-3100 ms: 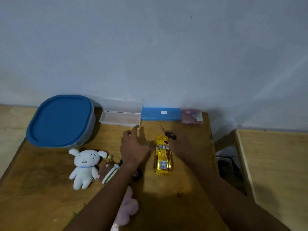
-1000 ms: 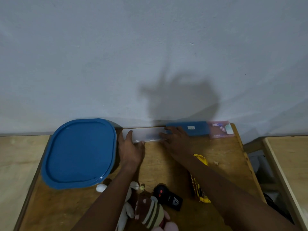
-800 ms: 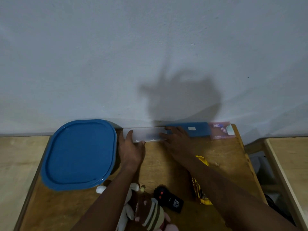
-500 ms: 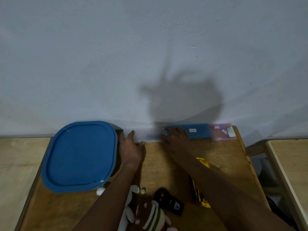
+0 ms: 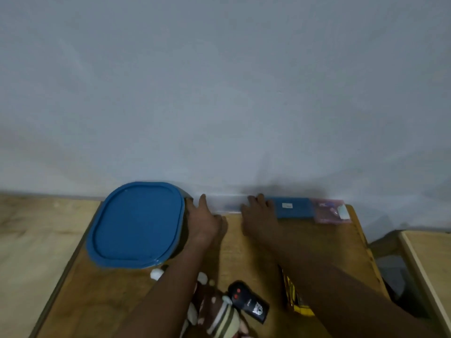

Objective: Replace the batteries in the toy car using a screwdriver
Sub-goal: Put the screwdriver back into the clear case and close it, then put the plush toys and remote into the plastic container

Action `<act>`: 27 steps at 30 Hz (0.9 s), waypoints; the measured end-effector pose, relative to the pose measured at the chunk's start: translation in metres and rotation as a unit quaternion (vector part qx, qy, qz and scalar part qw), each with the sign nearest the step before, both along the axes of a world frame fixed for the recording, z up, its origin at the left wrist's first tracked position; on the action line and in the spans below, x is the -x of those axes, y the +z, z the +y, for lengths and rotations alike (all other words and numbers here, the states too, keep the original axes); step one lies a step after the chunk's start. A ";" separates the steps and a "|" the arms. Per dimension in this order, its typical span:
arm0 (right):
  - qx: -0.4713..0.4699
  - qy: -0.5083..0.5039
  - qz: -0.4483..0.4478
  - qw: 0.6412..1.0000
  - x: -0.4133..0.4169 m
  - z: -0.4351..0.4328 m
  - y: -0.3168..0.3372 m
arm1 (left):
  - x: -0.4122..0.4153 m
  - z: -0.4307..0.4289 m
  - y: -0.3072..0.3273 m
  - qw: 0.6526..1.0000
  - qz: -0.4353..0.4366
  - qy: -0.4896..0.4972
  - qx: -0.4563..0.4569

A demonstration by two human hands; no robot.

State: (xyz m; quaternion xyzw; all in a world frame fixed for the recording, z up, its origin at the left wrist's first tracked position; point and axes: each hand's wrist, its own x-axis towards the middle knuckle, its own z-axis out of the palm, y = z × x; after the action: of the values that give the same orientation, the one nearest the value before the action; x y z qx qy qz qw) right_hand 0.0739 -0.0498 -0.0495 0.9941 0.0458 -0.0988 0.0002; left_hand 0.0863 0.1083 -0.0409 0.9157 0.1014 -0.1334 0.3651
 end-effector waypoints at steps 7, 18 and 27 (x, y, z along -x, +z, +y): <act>-0.202 -0.083 0.016 0.976 0.041 0.054 0.038 | 0.036 0.054 0.086 0.994 -0.105 0.030 0.024; -0.358 -0.201 0.069 0.909 0.043 0.173 0.076 | 0.053 0.230 0.086 0.992 -0.010 0.084 -0.093; -0.222 -0.279 0.079 0.931 0.022 0.219 0.051 | 0.033 0.284 0.052 0.994 -0.012 0.070 -0.086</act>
State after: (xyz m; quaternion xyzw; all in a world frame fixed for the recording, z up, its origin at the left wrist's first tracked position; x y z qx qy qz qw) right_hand 0.0519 0.1691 0.0017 0.9304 -0.2129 -0.1605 -0.2516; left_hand 0.0530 0.3928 0.0114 0.9360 0.1721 -0.0873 0.2944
